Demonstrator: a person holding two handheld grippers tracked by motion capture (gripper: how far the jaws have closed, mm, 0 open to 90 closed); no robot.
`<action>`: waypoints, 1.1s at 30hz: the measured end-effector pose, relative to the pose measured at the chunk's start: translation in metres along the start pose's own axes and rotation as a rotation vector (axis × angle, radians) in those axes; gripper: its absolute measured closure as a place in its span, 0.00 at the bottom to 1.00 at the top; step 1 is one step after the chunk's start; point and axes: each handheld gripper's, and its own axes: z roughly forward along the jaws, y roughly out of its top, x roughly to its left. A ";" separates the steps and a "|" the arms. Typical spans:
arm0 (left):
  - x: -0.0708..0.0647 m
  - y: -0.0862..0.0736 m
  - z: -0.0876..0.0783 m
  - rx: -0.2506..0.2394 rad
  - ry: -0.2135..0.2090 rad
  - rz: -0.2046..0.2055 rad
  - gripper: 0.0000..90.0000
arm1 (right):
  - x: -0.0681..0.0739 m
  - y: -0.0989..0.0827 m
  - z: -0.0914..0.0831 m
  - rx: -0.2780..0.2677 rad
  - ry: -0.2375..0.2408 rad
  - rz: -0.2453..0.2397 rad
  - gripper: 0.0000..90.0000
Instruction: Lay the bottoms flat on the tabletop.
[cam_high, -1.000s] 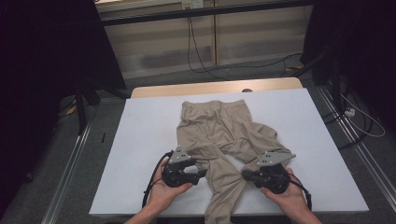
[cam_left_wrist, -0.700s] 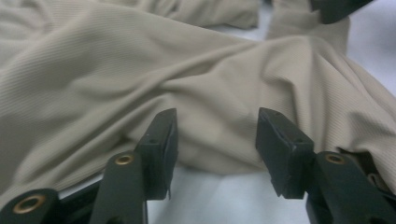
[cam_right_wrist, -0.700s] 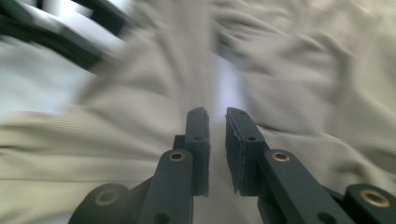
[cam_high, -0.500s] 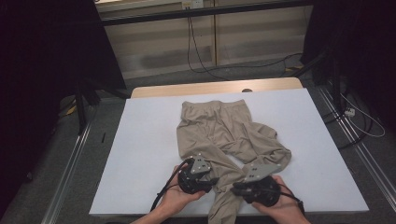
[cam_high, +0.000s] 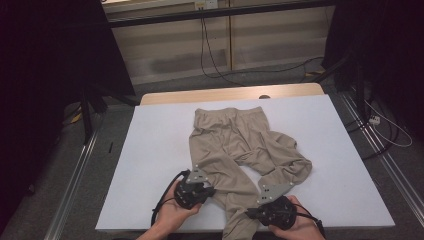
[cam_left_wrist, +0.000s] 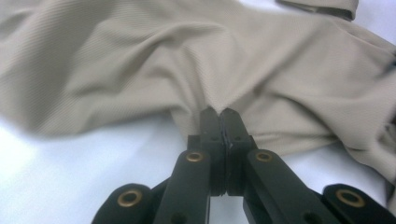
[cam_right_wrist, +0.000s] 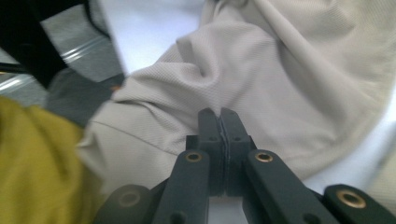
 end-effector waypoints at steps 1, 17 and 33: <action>0.003 -0.003 -0.006 -0.007 0.004 -0.014 1.00 | 0.003 0.000 -0.001 -0.003 0.003 -0.006 0.99; -0.001 -0.006 -0.020 -0.087 0.042 -0.053 0.77 | -0.009 0.009 -0.008 -0.096 -0.037 0.031 0.84; -0.035 -0.011 0.006 0.018 -0.048 0.073 0.74 | -0.030 0.003 0.002 0.007 -0.210 0.023 1.00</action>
